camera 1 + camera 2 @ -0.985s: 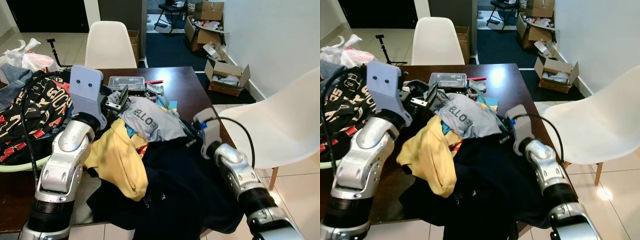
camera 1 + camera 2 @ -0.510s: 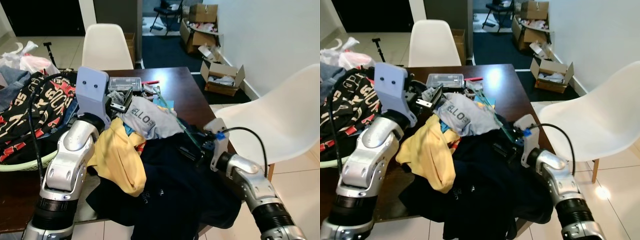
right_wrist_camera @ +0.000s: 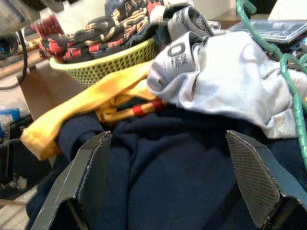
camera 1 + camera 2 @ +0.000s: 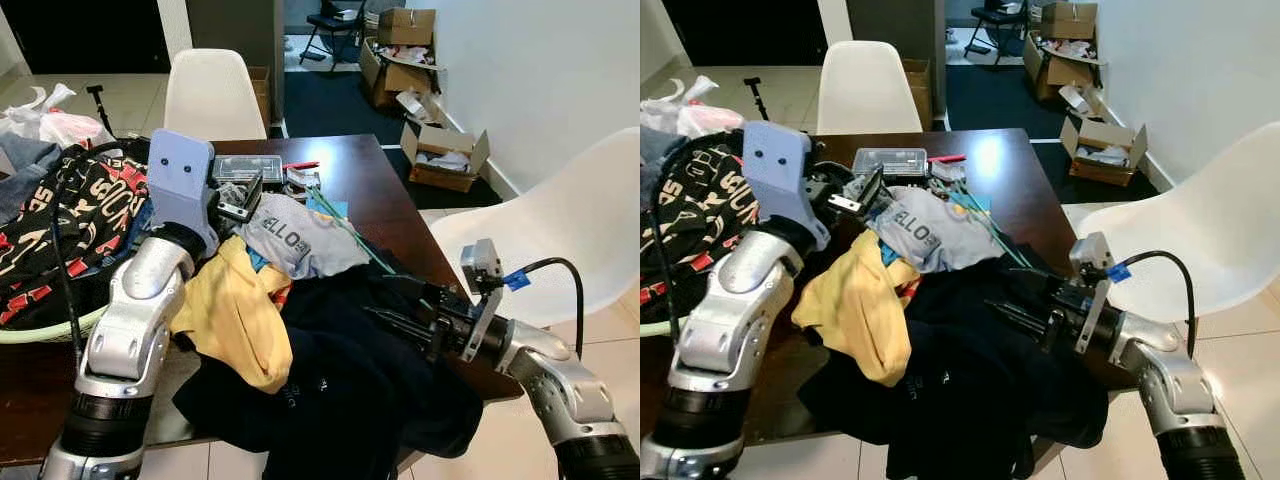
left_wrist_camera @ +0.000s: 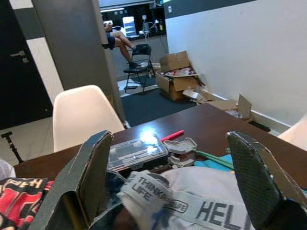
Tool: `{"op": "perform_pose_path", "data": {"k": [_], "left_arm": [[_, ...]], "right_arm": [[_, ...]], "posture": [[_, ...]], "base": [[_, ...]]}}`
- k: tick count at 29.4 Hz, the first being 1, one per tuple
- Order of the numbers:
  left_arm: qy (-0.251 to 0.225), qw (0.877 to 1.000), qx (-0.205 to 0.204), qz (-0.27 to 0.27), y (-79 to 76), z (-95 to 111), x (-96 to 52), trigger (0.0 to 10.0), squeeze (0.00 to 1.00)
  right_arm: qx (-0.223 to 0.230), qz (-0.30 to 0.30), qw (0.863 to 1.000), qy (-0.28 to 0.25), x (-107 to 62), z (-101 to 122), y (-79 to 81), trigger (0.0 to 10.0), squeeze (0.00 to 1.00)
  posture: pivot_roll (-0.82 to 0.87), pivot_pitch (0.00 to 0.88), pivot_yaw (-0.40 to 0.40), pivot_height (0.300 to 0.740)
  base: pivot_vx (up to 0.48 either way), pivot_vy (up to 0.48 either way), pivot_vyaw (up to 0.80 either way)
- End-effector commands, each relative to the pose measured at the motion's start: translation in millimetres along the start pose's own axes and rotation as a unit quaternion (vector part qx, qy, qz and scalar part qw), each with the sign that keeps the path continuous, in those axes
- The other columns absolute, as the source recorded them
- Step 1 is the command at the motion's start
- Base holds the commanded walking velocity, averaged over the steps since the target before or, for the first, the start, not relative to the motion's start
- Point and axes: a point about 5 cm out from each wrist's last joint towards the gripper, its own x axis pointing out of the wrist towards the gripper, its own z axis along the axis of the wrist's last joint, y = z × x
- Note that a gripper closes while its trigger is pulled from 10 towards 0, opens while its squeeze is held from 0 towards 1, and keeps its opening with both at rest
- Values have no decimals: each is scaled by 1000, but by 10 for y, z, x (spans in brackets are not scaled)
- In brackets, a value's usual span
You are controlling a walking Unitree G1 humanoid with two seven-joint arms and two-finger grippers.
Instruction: Hang hanger
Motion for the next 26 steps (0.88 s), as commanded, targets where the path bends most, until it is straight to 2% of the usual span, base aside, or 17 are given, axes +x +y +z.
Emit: {"op": "perform_pose_path", "data": {"k": [1, 2, 3, 5, 8, 9, 10, 12, 14, 15, 16, 19, 21, 22, 23, 26], "left_arm": [[-4, 1000, 15, 11, 109, 33, -21, 10000, 0], [-13, 999, 27, 28, 207, 90, -24, 10000, 0], [-13, 999, 27, 28, 207, 90, -24, 10000, 0], [-26, 996, 49, 76, 437, 193, -33, 10000, 0], [-26, 996, 49, 76, 437, 193, -33, 10000, 0], [-26, 990, 70, 116, 620, 234, -55, 10000, 0], [-26, 990, 70, 116, 620, 234, -55, 10000, 0], [31, 964, 123, 233, 1166, 133, -223, 10000, 0], [31, 964, 123, 233, 1166, 133, -223, 10000, 0], [50, 955, 137, 258, 1302, 95, -289, 10000, 0], [74, 950, 155, 261, 1364, 30, -332, 10000, 0], [112, 951, 154, 245, 1363, -134, -374, 10000, 0], [112, 951, 154, 245, 1363, -134, -374, 10000, 0], [140, 951, 141, 235, 1324, -258, -396, 10000, 0], [140, 951, 141, 235, 1324, -258, -396, 10000, 0], [218, 946, 107, 213, 1153, -563, -471, 10000, 0]], "right_arm": [[0, -12, 1000, -27, -26, 90, -33, 10000, 0], [4, -42, 998, -55, -32, 157, -105, 10000, 0], [4, -42, 998, -55, -32, 157, -105, 10000, 0], [16, -103, 989, -104, -55, 265, -246, 10000, 0], [16, -103, 989, -104, -55, 265, -246, 10000, 0], [24, -144, 981, -124, -76, 304, -332, 10000, 0], [24, -144, 981, -124, -76, 304, -332, 10000, 0], [17, -197, 970, -142, -64, 333, -399, 10000, 0], [17, -197, 970, -142, -64, 333, -399, 10000, 0], [12, -202, 969, -145, -51, 340, -391, 10000, 0], [6, -197, 970, -145, -30, 348, -363, 10000, 0], [6, -176, 973, -149, 12, 381, -306, 10000, 0], [6, -176, 973, -149, 12, 381, -306, 10000, 0], [9, -174, 973, -153, 30, 408, -299, 10000, 0], [9, -174, 973, -153, 30, 408, -299, 10000, 0], [4, -170, 973, -157, 43, 488, -286, 10000, 0]], "posture": [[45, 88, -31, 740], [46, 88, -33, 740], [46, 88, -33, 740], [47, 89, -33, 740], [47, 89, -33, 740], [51, 93, -33, 740], [51, 93, -33, 740], [59, 96, -35, 740], [59, 96, -35, 740], [59, 96, -34, 740], [59, 96, -34, 740], [62, 99, -34, 740], [62, 99, -34, 740], [54, 102, -32, 740], [54, 102, -32, 740], [53, 108, -31, 740]], "base": [[0, 0, 0], [0, 0, 0], [0, 0, 0], [0, 0, 0], [0, 0, 0], [0, 0, 0], [0, 0, 0], [0, 0, 400], [0, 0, 800], [0, 0, 800], [0, 0, 800], [0, 0, 800], [0, 0, 800], [0, 0, 0], [0, 0, 0], [0, 0, 0]]}}
